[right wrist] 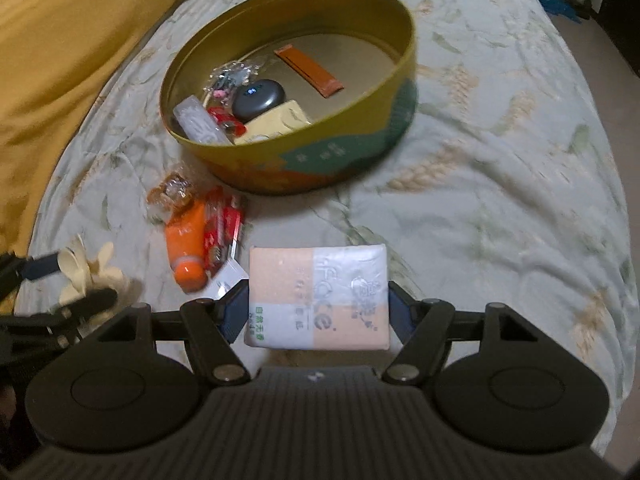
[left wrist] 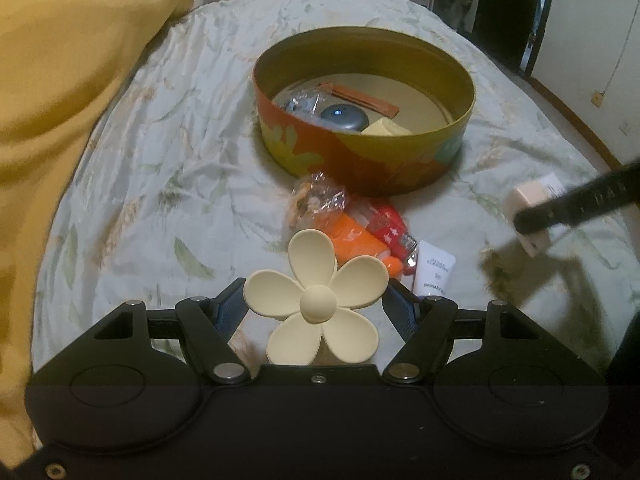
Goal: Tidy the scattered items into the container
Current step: 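Carry the cream flower clip over the tin with the left gripper while the right holds the tissue pack, then open the left gripper to drop the flower clip into the tin, then grasp the clear bag of candies with the left gripper while the right holds the tissue pack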
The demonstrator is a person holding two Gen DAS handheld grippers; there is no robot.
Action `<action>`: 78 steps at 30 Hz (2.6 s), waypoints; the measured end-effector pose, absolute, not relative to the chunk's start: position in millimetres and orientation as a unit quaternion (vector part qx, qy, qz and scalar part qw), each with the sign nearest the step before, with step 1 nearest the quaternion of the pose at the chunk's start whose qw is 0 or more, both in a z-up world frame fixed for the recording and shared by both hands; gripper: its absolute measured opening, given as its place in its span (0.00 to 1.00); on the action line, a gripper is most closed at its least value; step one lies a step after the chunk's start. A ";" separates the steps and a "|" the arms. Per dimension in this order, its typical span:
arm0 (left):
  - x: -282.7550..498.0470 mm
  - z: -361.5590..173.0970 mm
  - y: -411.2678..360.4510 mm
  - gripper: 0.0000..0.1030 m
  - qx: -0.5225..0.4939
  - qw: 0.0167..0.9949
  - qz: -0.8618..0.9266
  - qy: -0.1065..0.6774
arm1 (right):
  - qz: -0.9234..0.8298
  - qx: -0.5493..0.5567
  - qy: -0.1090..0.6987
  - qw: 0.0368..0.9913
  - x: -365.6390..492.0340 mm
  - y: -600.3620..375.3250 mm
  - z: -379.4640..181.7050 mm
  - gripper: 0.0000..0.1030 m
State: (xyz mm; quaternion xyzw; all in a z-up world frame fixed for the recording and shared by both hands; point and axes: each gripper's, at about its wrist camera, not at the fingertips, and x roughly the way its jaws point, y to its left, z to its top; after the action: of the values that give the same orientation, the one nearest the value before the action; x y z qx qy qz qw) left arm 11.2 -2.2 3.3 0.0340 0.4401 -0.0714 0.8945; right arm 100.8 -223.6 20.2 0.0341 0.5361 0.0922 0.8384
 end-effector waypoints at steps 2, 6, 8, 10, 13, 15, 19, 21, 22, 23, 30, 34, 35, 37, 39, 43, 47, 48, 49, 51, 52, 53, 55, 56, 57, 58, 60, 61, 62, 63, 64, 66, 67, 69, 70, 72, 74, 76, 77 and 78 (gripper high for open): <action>11.4 8.1 -5.3 0.68 0.039 0.896 -0.073 0.437 | 0.086 0.029 0.534 0.840 94.2 -229.6 19.7 0.69; 12.5 15.5 -9.9 0.68 0.043 0.897 -0.075 0.434 | 0.081 0.035 0.530 0.843 83.8 -242.0 18.8 0.69; 12.9 18.6 -11.1 0.68 0.045 0.897 -0.074 0.434 | 0.079 0.038 0.526 0.846 79.6 -247.5 19.3 0.69; 13.9 22.2 -11.9 0.68 0.047 0.897 -0.074 0.434 | 0.079 0.044 0.523 0.847 75.8 -252.7 19.7 0.69; 15.2 29.4 -13.1 0.68 0.054 0.899 -0.070 0.429 | 0.079 0.052 0.523 0.847 72.0 -259.6 18.5 0.69; 16.8 34.5 -13.5 0.68 0.057 0.901 -0.068 0.425 | 0.076 0.054 0.522 0.848 69.6 -262.9 16.8 0.69; 20.0 42.6 -13.9 0.68 0.060 0.903 -0.064 0.421 | 0.072 0.062 0.521 0.848 64.2 -270.7 13.0 0.69; 21.9 45.7 -14.0 0.68 0.059 0.904 -0.063 0.420 | 0.069 0.068 0.519 0.849 62.2 -274.9 11.6 0.69; 22.8 47.4 -14.3 0.68 0.059 0.904 -0.062 0.419 | 0.069 0.073 0.517 0.850 61.5 -276.8 11.8 0.69; 23.6 48.7 -14.6 0.68 0.060 0.904 -0.062 0.418 | 0.070 0.078 0.514 0.851 60.9 -278.5 12.6 0.69; 33.9 61.0 -20.7 0.68 0.072 0.908 -0.065 0.408 | 0.068 0.097 0.510 0.852 59.2 -284.7 8.9 0.69; 44.4 69.5 -24.1 0.68 0.079 0.910 -0.066 0.402 | 0.069 0.103 0.507 0.853 58.5 -287.0 8.0 0.69; 47.1 71.3 -24.5 0.68 0.081 0.910 -0.067 0.401 | 0.069 0.104 0.507 0.853 58.4 -287.1 8.1 0.69; 53.4 75.9 -25.7 0.68 0.082 0.911 -0.068 0.399 | 0.069 0.106 0.505 0.854 57.8 -287.6 7.9 0.69; 59.4 80.4 -27.6 0.68 0.084 0.912 -0.069 0.395 | 0.070 0.113 0.503 0.854 56.7 -289.0 6.8 0.69; 72.6 89.1 -31.4 0.68 0.091 0.914 -0.071 0.388 | 0.068 0.134 0.495 0.856 55.2 -294.7 7.2 0.69; 85.5 95.4 -35.0 0.68 0.098 0.915 -0.076 0.383 | 0.068 0.143 0.492 0.856 54.9 -296.8 5.2 0.69; 88.5 96.5 -36.2 0.68 0.100 0.916 -0.077 0.382 | 0.068 0.143 0.491 0.857 54.8 -296.9 5.0 0.69; 91.5 97.2 -37.5 0.68 0.103 0.916 -0.077 0.381 | 0.068 0.142 0.490 0.857 54.9 -296.5 4.9 0.69; 100.5 98.7 -39.1 0.68 0.105 0.916 -0.078 0.380 | 0.069 0.145 0.488 0.858 53.9 -297.0 4.8 0.69; 104.8 99.1 -39.3 0.68 0.105 0.915 -0.079 0.381 | 0.068 0.146 0.485 0.859 53.3 -297.4 4.7 0.69; 110.2 99.2 -39.8 0.68 0.104 0.914 -0.081 0.383 | 0.069 0.150 0.484 0.860 53.2 -298.0 4.6 0.69; 122.5 97.4 -41.5 0.68 0.104 0.912 -0.084 0.388 | 0.071 0.158 0.482 0.859 53.5 -299.6 3.5 0.69; 129.4 96.1 -42.5 0.68 0.106 0.911 -0.084 0.390 | 0.070 0.160 0.481 0.859 53.7 -300.4 3.1 0.69; 137.6 94.4 -43.8 0.68 0.107 0.909 -0.083 0.393 | 0.071 0.163 0.481 0.858 54.1 -300.9 2.5 0.69; 144.9 92.8 -45.0 0.68 0.106 0.908 -0.082 0.397 | 0.072 0.166 0.480 0.858 54.6 -301.3 1.8 0.69; 160.9 90.1 -48.9 0.68 0.105 0.906 -0.083 0.402 | 0.073 0.171 0.476 0.860 54.8 -302.7 1.0 0.69; 167.6 88.7 -51.0 0.68 0.106 0.905 -0.082 0.403 | 0.076 0.175 0.474 0.859 55.1 -303.7 0.3 0.69; 174.4 87.9 -53.1 0.68 0.107 0.905 -0.082 0.404 | 0.075 0.180 0.474 0.859 55.7 -305.1 -0.5 0.69; 180.9 87.1 -55.4 0.68 0.108 0.904 -0.085 0.404 | 0.073 0.183 0.474 0.858 56.6 -306.3 -1.3 0.69; 185.2 86.4 -57.2 0.68 0.109 0.904 -0.086 0.404 | 0.073 0.186 0.476 0.856 57.6 -307.1 -2.2 0.69; 193.2 85.3 -60.9 0.73 0.118 0.903 -0.092 0.402 | 0.072 0.189 0.476 0.856 58.5 -307.8 -3.3 0.69; 195.4 85.6 -61.5 0.87 0.125 0.905 -0.086 0.398 | 0.072 0.190 0.477 0.855 58.8 -307.9 -3.7 0.69; 195.1 87.5 -58.4 1.00 0.132 0.914 -0.063 0.378 | 0.073 0.193 0.476 0.855 59.0 -308.2 -4.4 0.69; 194.0 87.6 -55.0 1.00 0.129 0.916 -0.063 0.375 | 0.074 0.194 0.475 0.855 58.7 -308.7 -4.2 0.69; 193.2 83.1 -45.5 1.00 0.120 0.909 -0.073 0.392 | 0.076 0.198 0.472 0.856 58.0 -309.6 -3.6 0.69; 189.2 75.9 -35.1 1.00 0.115 0.904 -0.075 0.404 | 0.078 0.199 0.472 0.855 58.4 -310.0 -3.6 0.69; 184.3 65.8 -26.1 0.99 0.114 0.898 -0.071 0.418 | 0.080 0.201 0.472 0.855 58.6 -310.0 -3.7 0.69; 181.9 61.5 -22.3 0.99 0.112 0.896 -0.071 0.425 | 0.080 0.201 0.472 0.855 58.7 -309.9 -3.4 0.69; 179.2 56.1 -18.3 0.99 0.108 0.892 -0.071 0.432 | 0.080 0.201 0.472 0.855 58.6 -309.9 -3.4 0.69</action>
State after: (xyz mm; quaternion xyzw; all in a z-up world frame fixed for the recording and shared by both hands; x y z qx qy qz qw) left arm 179.2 -18.3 56.1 0.1079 0.4323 -0.0712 0.8924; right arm 58.6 -309.9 -3.4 0.2008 0.4716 0.0804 0.8549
